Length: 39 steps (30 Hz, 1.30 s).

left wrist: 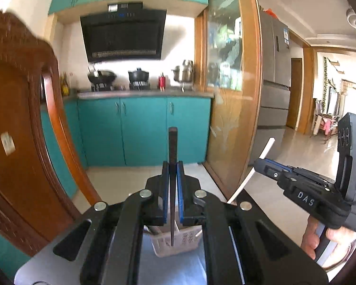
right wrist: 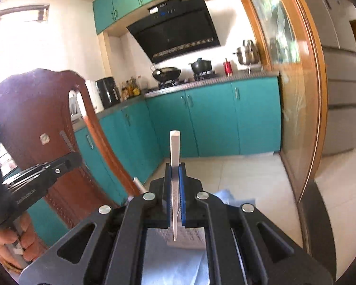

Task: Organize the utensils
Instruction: 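Drop both chopsticks into the white holder and open both tools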

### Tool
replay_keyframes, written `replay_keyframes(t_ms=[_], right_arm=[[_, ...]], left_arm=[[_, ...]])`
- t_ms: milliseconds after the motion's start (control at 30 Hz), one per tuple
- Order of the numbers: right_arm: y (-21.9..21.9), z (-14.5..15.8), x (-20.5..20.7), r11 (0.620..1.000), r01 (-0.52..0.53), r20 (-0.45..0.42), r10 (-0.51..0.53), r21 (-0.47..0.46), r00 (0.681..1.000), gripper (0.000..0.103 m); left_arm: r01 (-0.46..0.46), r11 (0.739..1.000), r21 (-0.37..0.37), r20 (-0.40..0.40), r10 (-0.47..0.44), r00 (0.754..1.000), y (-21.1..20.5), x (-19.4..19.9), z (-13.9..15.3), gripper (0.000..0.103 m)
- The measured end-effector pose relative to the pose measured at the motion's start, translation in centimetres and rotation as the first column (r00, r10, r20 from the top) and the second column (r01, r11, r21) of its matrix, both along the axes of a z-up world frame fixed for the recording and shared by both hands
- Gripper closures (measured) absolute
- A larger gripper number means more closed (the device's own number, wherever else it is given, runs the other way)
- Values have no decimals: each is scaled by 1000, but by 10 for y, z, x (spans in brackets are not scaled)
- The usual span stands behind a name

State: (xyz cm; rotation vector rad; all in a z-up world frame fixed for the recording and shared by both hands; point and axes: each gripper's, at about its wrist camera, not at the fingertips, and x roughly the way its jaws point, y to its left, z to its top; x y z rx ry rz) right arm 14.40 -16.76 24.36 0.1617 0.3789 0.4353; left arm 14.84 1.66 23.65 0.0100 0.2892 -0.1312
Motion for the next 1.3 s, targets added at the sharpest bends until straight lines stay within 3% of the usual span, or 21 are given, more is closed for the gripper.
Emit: replay_keyframes(t_ms=[133, 333, 800, 1300], right_arm=[[6, 9, 6, 999, 39, 72, -39, -1, 997, 96], [12, 5, 20, 997, 74, 80, -73, -7, 994, 96], [27, -42, 49, 993, 106, 67, -103, -45, 992, 96], [26, -94, 57, 993, 83, -28, -86, -89, 996, 96]], left_arm=[[-42, 998, 41, 62, 39, 997, -9, 3, 3, 96], [-41, 999, 28, 74, 39, 997, -12, 15, -1, 96], [-76, 995, -69, -3, 76, 997, 8, 67, -38, 96], [-96, 994, -57, -124, 89, 988, 0, 91, -99, 96]])
